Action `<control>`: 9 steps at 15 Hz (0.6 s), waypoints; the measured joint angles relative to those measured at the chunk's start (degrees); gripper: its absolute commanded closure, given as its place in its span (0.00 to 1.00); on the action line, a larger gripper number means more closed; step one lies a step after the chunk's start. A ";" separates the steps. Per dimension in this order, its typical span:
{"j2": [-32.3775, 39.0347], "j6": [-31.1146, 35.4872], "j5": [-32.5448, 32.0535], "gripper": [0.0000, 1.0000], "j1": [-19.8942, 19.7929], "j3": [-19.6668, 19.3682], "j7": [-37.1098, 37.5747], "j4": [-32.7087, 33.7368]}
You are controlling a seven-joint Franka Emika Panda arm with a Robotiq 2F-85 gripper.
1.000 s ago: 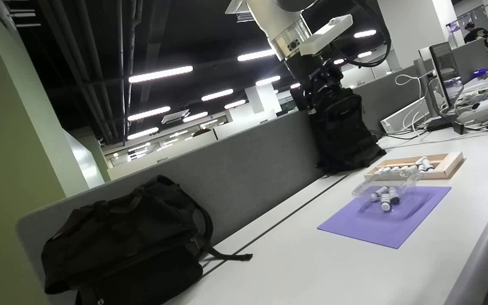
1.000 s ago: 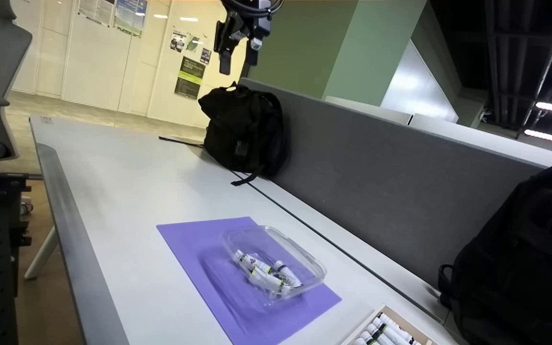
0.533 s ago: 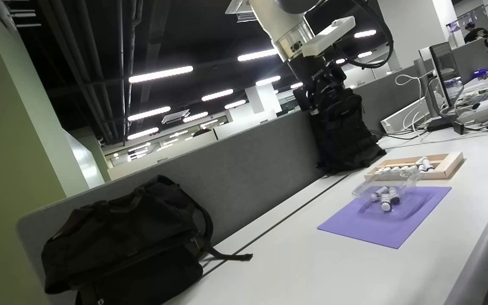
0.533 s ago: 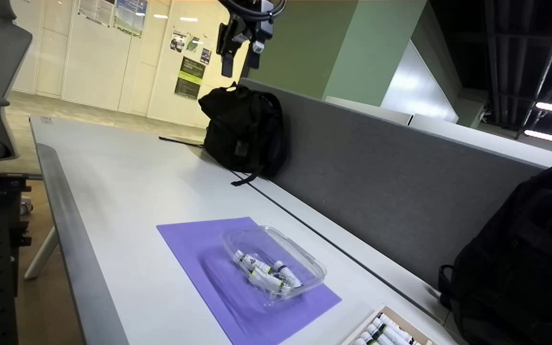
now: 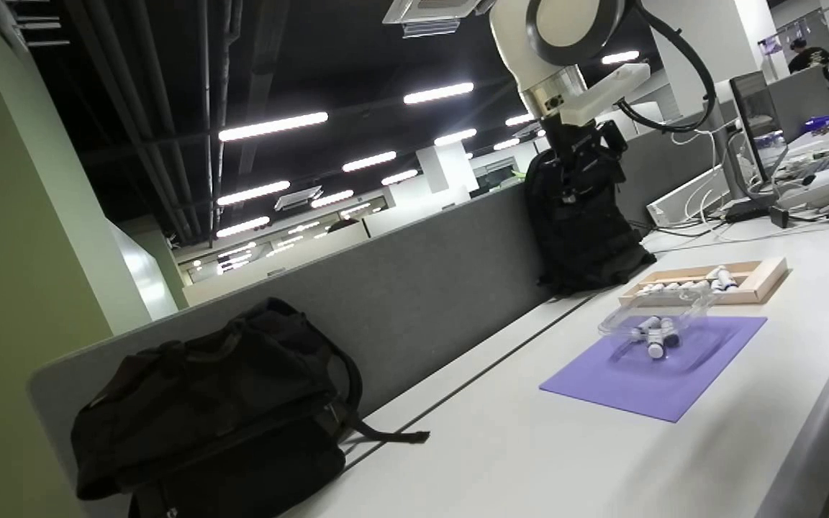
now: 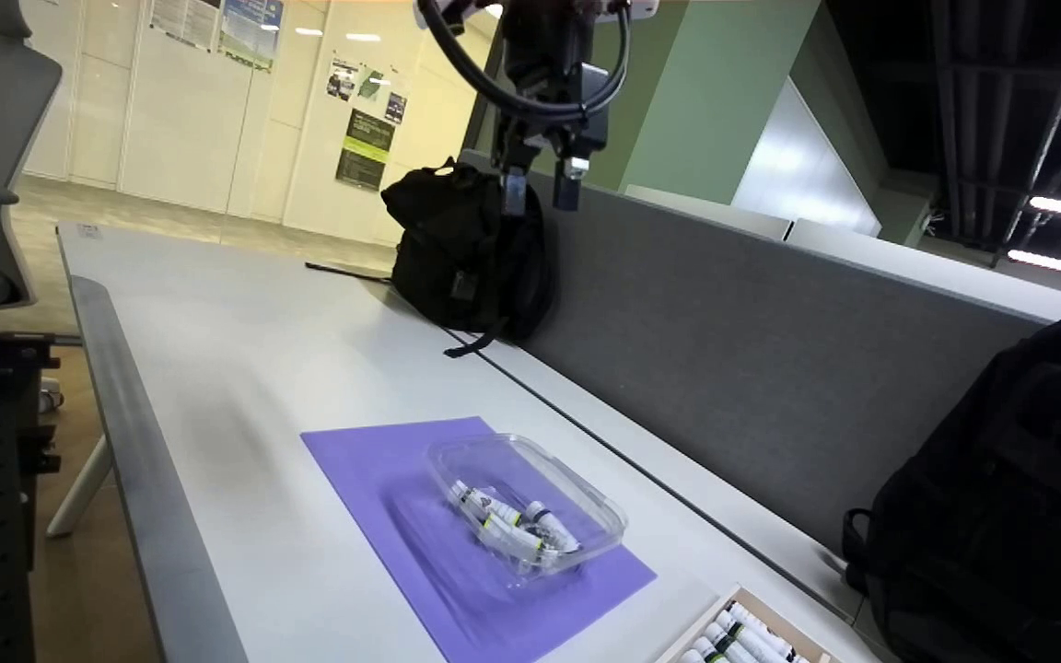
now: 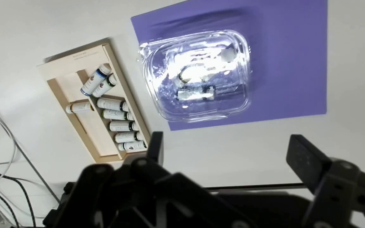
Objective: Pick up a bottle from the tray and put it on the table
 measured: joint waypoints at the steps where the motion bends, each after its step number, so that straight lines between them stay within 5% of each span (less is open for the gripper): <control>1: 0.00 2.12 0.03 0.00 -0.96 -1.06 0.06 -0.80; 9: 0.04 5.93 1.27 0.00 -5.51 -4.64 4.10 -2.00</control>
